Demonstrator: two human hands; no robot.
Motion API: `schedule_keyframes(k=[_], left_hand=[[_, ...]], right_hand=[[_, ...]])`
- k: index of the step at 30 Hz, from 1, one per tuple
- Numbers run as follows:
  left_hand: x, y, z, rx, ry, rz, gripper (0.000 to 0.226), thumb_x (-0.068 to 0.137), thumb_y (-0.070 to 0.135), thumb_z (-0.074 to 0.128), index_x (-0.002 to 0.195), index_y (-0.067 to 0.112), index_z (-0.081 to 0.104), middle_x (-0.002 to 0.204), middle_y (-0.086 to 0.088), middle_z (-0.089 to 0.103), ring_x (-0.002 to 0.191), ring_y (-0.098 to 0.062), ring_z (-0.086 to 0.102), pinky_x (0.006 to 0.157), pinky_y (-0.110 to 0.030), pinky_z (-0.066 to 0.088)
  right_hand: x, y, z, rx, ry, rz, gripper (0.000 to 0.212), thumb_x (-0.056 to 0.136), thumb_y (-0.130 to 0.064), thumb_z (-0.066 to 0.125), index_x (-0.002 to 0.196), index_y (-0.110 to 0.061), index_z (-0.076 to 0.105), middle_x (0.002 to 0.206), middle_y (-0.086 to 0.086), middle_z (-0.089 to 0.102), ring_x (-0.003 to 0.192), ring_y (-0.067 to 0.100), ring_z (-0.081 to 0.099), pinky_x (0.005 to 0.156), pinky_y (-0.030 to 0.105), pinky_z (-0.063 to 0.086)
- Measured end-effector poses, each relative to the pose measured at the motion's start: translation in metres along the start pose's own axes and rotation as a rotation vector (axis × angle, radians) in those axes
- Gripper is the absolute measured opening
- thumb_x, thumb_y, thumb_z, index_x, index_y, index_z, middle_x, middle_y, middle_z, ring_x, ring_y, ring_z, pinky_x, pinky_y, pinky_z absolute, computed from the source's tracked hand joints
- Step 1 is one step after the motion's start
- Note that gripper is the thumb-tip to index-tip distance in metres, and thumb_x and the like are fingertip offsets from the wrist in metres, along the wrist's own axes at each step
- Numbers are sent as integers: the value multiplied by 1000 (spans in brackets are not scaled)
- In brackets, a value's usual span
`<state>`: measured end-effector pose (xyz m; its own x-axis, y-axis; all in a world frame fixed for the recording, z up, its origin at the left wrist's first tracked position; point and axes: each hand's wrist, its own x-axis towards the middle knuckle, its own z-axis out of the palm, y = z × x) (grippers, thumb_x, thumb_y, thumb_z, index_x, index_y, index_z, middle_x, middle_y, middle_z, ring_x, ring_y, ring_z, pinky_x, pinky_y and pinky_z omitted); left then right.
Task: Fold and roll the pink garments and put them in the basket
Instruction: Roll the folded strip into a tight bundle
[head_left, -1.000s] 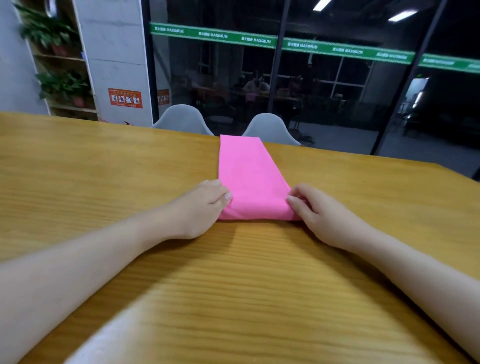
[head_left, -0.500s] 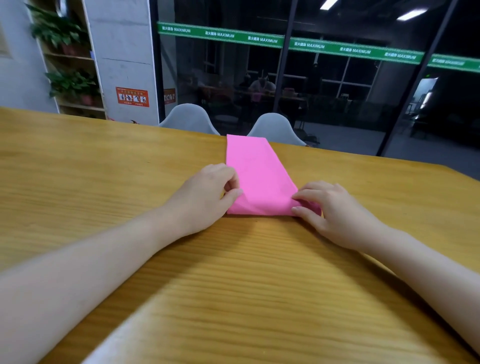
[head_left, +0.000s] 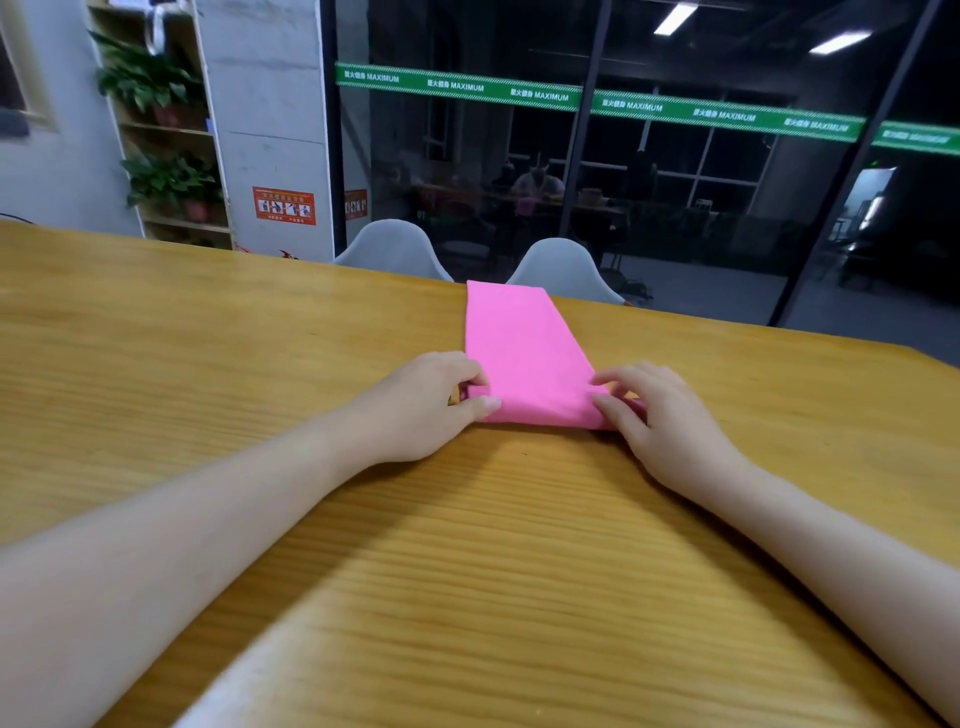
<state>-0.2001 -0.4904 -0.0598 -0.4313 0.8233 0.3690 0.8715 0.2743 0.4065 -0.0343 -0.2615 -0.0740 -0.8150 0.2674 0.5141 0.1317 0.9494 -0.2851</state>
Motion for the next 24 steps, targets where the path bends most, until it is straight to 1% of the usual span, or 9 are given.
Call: schedule_keyframes(k=[2,6,10,13,15,18,21,22,24], left_hand=[[4,0,0,5,-18,-41,25,103,41,52,91,25,66,89,12,59,89,-6,50,84,-31,38],[11,-1,3,-22,-39,-129,36,107,39,45,72,33,51,90,6,53,94,-15,47,90,-36,39],[14,-1,3,-120,-42,-198,45,108,38,41,71,13,46,88,-1,48,80,-14,46,78,-33,35],[10,5,1,-110,-57,-203,47,110,35,35,70,11,37,71,-4,43,66,-19,39,65,-34,32],[3,10,0,-108,-83,-190,47,111,33,33,70,10,34,65,-5,38,61,-20,34,61,-34,29],[-4,9,3,-115,-114,-176,50,111,37,31,76,2,40,72,-12,45,69,-25,43,73,-42,39],[-6,5,4,-18,1,-85,29,106,38,42,88,18,52,89,1,55,88,-17,51,86,-40,42],[-7,5,1,19,83,-29,19,103,38,50,90,25,53,91,7,56,88,-9,51,86,-37,40],[-8,6,-4,90,204,73,16,97,38,62,86,30,54,84,13,57,83,0,51,86,-33,35]], right_hand=[[-1,1,-2,-19,61,-32,18,100,-34,59,110,-26,70,103,-9,58,103,14,50,91,34,42],[-3,6,-6,-51,-24,-57,32,93,-48,64,117,-28,69,101,-16,57,98,11,52,89,35,46],[2,4,-8,33,-59,-29,26,97,-39,64,118,-24,71,93,-19,55,89,3,51,82,27,40],[3,2,-8,112,-139,7,23,102,-36,55,105,-20,71,93,-10,64,88,4,56,80,31,42],[-1,1,-10,127,-220,30,36,105,-39,46,92,-13,66,89,-1,65,84,13,57,82,38,45],[-7,-1,-13,154,-256,35,43,106,-42,42,89,-7,62,87,5,64,82,19,56,82,40,45],[-8,-3,-12,194,-235,47,37,106,-40,46,86,-12,61,79,-1,62,74,12,53,73,37,42],[-9,-3,-11,221,-210,58,31,105,-41,48,88,-18,61,79,-6,62,74,9,54,70,33,41],[-11,-1,-7,288,-134,74,13,102,-42,54,97,-31,57,84,-8,64,78,7,57,72,27,43]])
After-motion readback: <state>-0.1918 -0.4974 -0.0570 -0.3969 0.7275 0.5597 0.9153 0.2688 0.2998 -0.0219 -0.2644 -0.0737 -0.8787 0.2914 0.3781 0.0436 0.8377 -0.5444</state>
